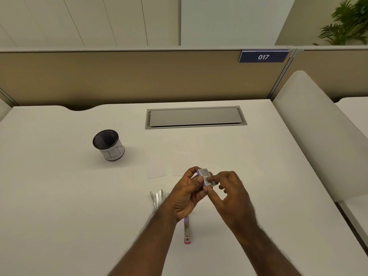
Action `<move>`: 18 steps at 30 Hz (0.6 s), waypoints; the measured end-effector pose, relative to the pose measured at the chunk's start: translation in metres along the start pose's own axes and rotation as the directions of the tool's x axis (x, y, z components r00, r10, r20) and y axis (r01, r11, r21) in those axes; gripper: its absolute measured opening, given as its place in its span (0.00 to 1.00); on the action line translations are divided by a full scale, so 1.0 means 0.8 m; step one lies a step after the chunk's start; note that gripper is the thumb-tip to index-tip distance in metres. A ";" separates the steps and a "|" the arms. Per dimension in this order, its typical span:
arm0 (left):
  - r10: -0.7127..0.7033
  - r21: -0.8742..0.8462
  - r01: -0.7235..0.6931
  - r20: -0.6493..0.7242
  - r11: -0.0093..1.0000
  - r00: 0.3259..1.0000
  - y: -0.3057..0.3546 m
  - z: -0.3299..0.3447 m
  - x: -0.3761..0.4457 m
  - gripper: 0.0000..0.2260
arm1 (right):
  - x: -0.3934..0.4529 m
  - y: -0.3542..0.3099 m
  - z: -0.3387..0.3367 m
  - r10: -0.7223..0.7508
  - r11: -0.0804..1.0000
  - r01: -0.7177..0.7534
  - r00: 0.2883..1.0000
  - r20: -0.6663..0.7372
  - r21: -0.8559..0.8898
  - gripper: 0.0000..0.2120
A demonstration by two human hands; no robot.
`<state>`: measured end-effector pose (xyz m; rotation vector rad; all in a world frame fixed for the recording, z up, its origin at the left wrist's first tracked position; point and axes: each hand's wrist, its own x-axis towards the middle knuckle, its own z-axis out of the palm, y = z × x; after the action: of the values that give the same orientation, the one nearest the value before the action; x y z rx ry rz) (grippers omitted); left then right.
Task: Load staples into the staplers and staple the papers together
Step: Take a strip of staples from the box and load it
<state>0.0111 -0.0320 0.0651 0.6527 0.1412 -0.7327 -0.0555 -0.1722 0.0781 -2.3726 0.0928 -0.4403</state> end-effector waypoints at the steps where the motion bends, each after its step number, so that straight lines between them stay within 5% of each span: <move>1: -0.003 -0.009 0.003 0.007 1.000 1.000 0.000 -0.001 -0.001 0.16 | 0.000 -0.002 -0.001 -0.012 1.000 0.012 1.000 -0.005 -0.009 0.10; 18: 0.010 -0.135 -0.012 -0.015 0.991 1.000 0.004 -0.009 -0.003 0.13 | -0.007 -0.012 -0.018 -0.282 0.951 0.272 0.958 -0.055 -0.150 0.14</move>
<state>0.0120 -0.0242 0.0620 0.5293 0.1982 -0.7014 -0.0664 -0.1731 0.0928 -2.5181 -0.1844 -0.6773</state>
